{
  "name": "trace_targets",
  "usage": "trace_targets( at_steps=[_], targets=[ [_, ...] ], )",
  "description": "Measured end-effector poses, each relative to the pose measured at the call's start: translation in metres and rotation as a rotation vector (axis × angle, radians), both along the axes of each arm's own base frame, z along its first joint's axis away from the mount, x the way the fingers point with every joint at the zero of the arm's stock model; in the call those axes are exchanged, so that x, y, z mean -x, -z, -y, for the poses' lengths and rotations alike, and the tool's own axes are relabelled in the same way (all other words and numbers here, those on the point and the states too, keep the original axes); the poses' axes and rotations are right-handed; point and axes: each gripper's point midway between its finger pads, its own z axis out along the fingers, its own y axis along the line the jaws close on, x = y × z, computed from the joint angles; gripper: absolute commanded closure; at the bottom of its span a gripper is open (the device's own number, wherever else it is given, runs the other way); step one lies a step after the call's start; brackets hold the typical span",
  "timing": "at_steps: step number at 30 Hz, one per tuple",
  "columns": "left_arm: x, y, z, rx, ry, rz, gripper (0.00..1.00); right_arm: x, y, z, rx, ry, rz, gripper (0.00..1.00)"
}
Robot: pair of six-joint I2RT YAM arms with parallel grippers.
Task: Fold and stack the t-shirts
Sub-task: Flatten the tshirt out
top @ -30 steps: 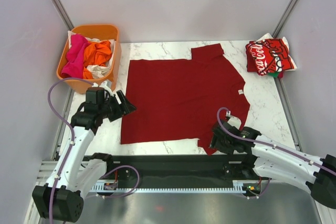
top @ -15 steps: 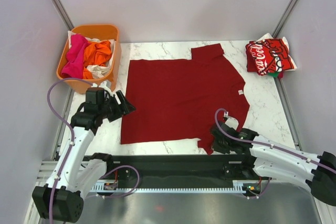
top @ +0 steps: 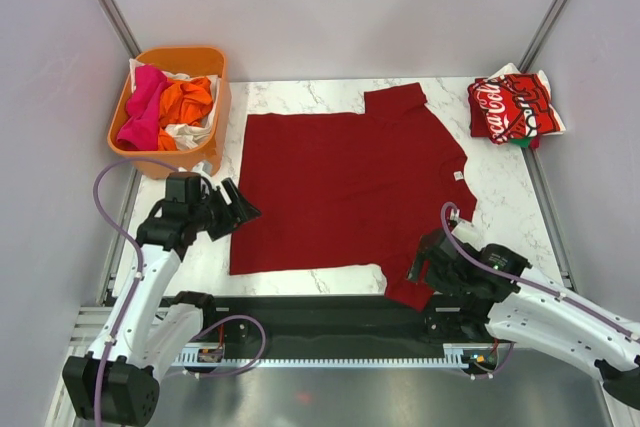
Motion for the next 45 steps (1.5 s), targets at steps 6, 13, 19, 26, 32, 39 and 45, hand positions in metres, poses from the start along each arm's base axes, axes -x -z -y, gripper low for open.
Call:
trace_targets(
  at_steps=[6, 13, 19, 26, 32, 39, 45],
  targets=[
    [0.008, 0.001, 0.004, 0.032, 0.0, -0.015, 0.23, 0.001, -0.006, -0.007, 0.011, -0.036, -0.028, 0.17],
    [0.008, 0.0, 0.005, 0.037, 0.0, -0.018, 0.23, 0.034, 0.033, -0.009, 0.029, -0.126, -0.148, 0.22],
    [0.008, 0.002, 0.005, 0.04, -0.004, -0.026, 0.23, 0.045, 0.039, -0.01, 0.059, -0.173, -0.19, 0.39],
    [0.017, 0.019, 0.008, 0.043, -0.019, -0.084, 0.25, 0.041, 0.046, -0.013, 0.096, -0.19, -0.188, 0.48],
    [0.021, 0.029, 0.011, 0.02, -0.035, -0.11, 0.25, 0.035, 0.054, -0.007, 0.194, -0.223, -0.18, 0.68],
    [0.026, 0.043, 0.01, -0.002, -0.064, -0.144, 0.34, 0.022, 0.044, -0.013, 0.197, -0.243, -0.115, 1.0],
    [0.04, 0.066, 0.013, -0.008, -0.112, -0.197, 0.32, 0.011, 0.022, -0.015, 0.217, -0.251, -0.063, 1.0]
  ],
)
